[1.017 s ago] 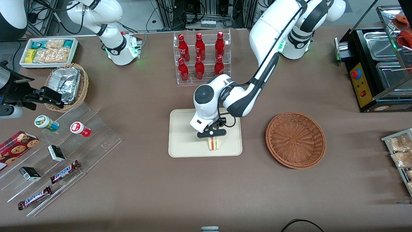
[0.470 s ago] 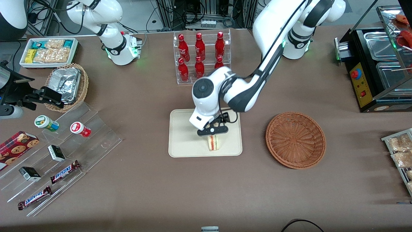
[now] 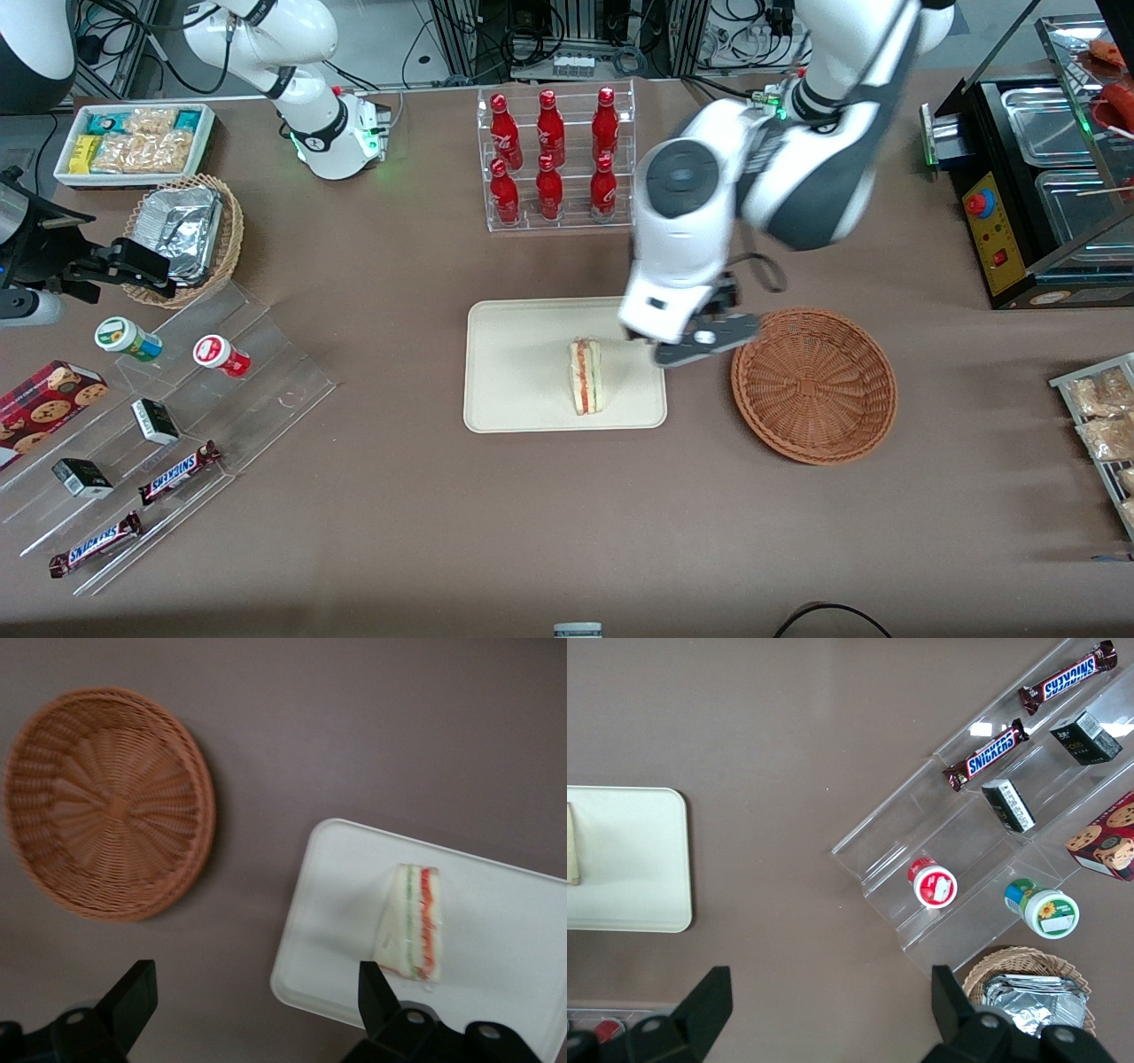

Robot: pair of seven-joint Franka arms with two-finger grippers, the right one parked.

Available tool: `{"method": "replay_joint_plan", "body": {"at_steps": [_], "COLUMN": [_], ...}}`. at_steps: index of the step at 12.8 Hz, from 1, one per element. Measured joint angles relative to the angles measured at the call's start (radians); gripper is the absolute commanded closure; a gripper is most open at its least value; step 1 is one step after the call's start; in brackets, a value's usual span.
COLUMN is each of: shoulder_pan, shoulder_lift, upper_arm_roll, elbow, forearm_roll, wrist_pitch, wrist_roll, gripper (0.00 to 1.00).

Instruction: Place sandwich from basket to tray

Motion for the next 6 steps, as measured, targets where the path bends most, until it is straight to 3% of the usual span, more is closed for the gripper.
{"method": "replay_joint_plan", "body": {"at_steps": [2, 6], "shoulder_pan": [0.083, 0.263], "shoulder_lift": [-0.051, -0.141], "upper_arm_roll": [0.002, 0.004], "elbow": [-0.005, -0.010], "forearm_roll": [-0.052, -0.074], "wrist_pitch": [-0.075, -0.192], "wrist_roll": [0.158, 0.457], "gripper": [0.00, 0.00]}}
